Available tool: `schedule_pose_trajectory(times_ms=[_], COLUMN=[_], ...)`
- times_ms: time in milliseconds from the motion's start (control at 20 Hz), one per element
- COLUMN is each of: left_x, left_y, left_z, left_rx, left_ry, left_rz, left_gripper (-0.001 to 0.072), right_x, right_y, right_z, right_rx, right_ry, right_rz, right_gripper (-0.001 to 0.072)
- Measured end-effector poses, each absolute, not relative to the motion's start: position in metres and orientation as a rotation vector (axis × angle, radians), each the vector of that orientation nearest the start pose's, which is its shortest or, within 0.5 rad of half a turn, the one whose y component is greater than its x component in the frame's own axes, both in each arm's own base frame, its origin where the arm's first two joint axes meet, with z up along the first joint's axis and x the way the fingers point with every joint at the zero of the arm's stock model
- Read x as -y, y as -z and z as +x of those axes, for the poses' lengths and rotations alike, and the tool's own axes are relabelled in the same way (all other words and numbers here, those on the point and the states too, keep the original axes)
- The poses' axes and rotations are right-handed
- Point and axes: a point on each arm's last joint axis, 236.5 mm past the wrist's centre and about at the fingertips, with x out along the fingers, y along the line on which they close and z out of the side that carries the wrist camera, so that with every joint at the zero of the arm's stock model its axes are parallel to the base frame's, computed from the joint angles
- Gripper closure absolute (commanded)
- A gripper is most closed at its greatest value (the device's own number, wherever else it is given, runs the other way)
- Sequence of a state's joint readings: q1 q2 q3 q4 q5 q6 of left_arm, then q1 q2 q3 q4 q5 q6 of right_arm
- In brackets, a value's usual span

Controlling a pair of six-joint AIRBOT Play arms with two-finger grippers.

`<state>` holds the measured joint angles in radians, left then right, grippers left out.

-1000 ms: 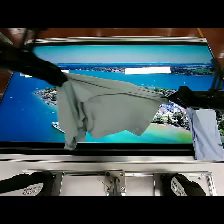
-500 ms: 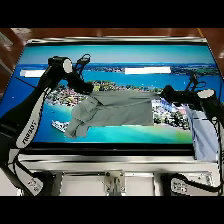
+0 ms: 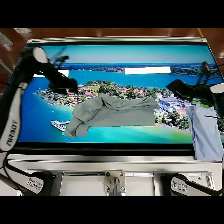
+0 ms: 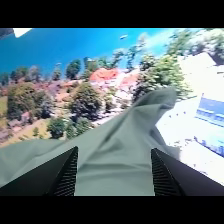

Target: Fold the shirts.

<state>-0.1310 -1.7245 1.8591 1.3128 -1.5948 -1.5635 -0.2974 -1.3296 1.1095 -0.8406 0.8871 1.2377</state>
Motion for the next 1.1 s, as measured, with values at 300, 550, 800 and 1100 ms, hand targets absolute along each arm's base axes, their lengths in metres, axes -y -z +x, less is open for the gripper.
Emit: schedule_pose_trajectory(times_ms=[300, 550, 800, 1100], left_x=[0.053, 0.062, 0.083, 0.119], left_y=[-0.042, 0.034, 0.079, 0.096], left_z=[0.354, 0.267, 0.243, 0.262], left_rx=[-1.583, -1.670, -1.657, -1.577], left_ry=[0.218, 0.169, 0.180, 0.248], left_rz=[-0.259, -0.422, -0.508, -0.615], left_gripper=[0.0040, 0.0039, 0.0029, 0.0086], right_x=[0.065, 0.053, 0.038, 0.030], right_y=[-0.004, 0.028, 0.033, 0.029], right_z=[0.375, 0.342, 0.344, 0.349], right_rx=[-1.174, -1.275, -1.250, -1.227], right_ry=[-0.070, -0.086, -0.106, -0.103], right_rz=[0.429, 0.512, 0.609, 0.690], right_gripper=[0.0037, 0.0037, 0.0038, 0.0039])
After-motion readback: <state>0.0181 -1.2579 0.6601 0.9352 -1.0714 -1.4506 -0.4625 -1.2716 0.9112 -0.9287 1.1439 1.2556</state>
